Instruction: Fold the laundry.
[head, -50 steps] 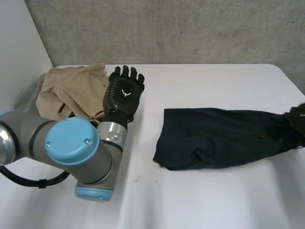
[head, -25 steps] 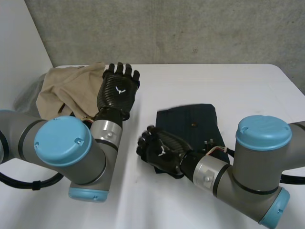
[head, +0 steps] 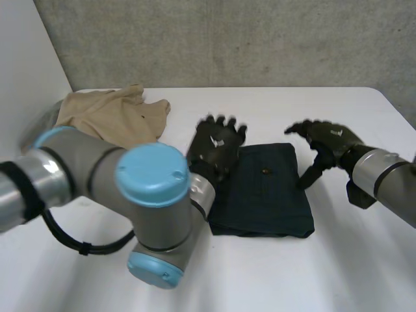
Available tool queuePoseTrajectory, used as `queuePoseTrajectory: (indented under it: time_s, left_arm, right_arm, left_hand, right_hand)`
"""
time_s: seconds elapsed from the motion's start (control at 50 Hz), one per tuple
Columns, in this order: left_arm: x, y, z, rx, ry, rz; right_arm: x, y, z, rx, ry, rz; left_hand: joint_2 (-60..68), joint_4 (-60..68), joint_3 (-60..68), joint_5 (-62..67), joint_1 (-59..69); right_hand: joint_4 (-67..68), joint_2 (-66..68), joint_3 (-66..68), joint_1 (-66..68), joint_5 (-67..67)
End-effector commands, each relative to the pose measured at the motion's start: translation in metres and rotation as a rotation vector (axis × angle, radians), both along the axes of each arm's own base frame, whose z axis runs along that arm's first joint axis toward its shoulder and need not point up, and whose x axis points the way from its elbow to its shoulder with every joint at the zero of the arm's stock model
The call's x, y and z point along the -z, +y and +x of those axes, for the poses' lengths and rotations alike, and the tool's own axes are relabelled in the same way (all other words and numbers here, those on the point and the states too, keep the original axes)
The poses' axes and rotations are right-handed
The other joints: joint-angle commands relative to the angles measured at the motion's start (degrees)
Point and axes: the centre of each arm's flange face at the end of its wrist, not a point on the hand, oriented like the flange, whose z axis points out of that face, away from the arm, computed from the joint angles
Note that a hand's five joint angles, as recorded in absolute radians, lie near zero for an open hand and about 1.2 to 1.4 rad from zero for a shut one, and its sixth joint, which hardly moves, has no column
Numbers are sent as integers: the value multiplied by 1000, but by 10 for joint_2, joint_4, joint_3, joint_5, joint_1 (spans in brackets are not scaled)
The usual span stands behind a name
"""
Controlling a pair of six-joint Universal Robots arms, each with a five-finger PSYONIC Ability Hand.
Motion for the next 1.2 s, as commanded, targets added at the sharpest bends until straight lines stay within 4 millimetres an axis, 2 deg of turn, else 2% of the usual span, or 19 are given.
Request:
queuePoseTrajectory:
  time_s: [0.02, 0.1, 0.18, 0.46, 0.52, 0.58, 0.6, 0.68, 0.7, 0.72, 0.74, 0.78, 0.82, 0.84, 0.9, 0.96, 1.08, 1.2]
  left_arm:
    - [50, -1, -1, 4, -177, 138]
    - [62, -1, 0, 10, -244, 158]
    - [68, -5, 2, 12, -273, 153]
    - [55, -14, 1, 6, -252, 128]
    - [41, -20, 3, -9, -223, 108]
    - [7, -27, 11, -33, -166, 65]
    - [0, -27, 12, -30, -153, 56]
    - [-36, -18, 17, 31, -92, 11]
    - [-43, -15, 18, 51, -80, 3]
    - [-60, -8, 20, 100, -46, -12]
    - [-66, -5, 21, 121, -32, -15]
    - [-81, 5, 25, 190, 7, -10]
    - [-86, 11, 29, 231, 27, 5]
    - [-88, 13, 31, 250, 37, 15]
    - [-97, 18, 39, 304, 74, 47]
    - [-97, 24, 43, 342, 90, 88]
    - [-96, 26, 44, 351, 93, 101]
    - [-92, 28, 45, 354, 87, 113]
  right_arm:
    - [47, -15, 5, -3, 155, 83]
    - [65, -13, 17, -57, 224, 80]
    - [68, -12, 21, -75, 272, 56]
    - [65, -7, 25, -90, 339, 6]
    - [60, -12, 20, -48, 336, -16]
    - [43, -14, 17, -3, 299, -95]
    - [29, -10, 15, 20, 265, -137]
    - [-4, 4, 5, 81, 157, -222]
    - [-7, 6, 1, 99, 137, -222]
    - [-7, 8, -4, 115, 119, -211]
    - [-7, 8, -9, 135, 99, -196]
    - [4, 13, -19, 180, 41, -108]
    - [13, 18, -23, 200, 1, -46]
    - [22, 26, -23, 196, -27, 17]
    - [33, 37, -21, 176, -57, 85]
    - [43, 47, -18, 123, -65, 133]
    - [73, 47, -11, 69, -77, 238]
    - [81, 38, -9, 67, -76, 214]
  left_hand:
    - [-1, -2, -6, -12, 5]
    - [1, 0, -5, -10, 6]
    - [2, 1, -3, -8, 8]
    - [1, 0, -5, -10, 6]
    - [-1, -2, -6, -12, 5]
    - [-9, -10, -15, -20, -4]
    - [-11, -12, -16, -22, -5]
    - [-13, -14, -18, -23, -7]
    - [-13, -14, -18, -23, -7]
    - [-13, -14, -18, -23, -7]
    - [-13, -14, -18, -23, -7]
    - [-13, -14, -18, -23, -7]
    - [-13, -14, -18, -23, -7]
    - [-13, -14, -18, -23, -7]
    - [-8, -9, -13, -18, -2]
    - [-4, -5, -10, -15, 1]
    - [-1, -2, -6, -12, 5]
    - [-1, -2, -6, -12, 5]
  right_hand:
    - [-33, -25, -21, -15, -35]
    - [-33, -25, -21, -15, -35]
    - [-33, -25, -21, -15, -35]
    - [-33, -25, -21, -15, -35]
    - [-33, -25, -21, -15, -35]
    - [-33, -25, -21, -15, -35]
    - [-33, -25, -21, -15, -35]
    - [-33, -25, -21, -15, -35]
    - [-33, -25, -21, -15, -35]
    - [-33, -25, -21, -15, -35]
    - [-33, -25, -21, -15, -35]
    - [-33, -25, -21, -15, -35]
    - [-33, -25, -21, -15, -35]
    - [-33, -25, -21, -15, -35]
    - [-33, -25, -21, -15, -35]
    - [-33, -25, -21, -15, -35]
    - [-33, -25, -21, -15, -35]
    - [-33, -25, -21, -15, -35]
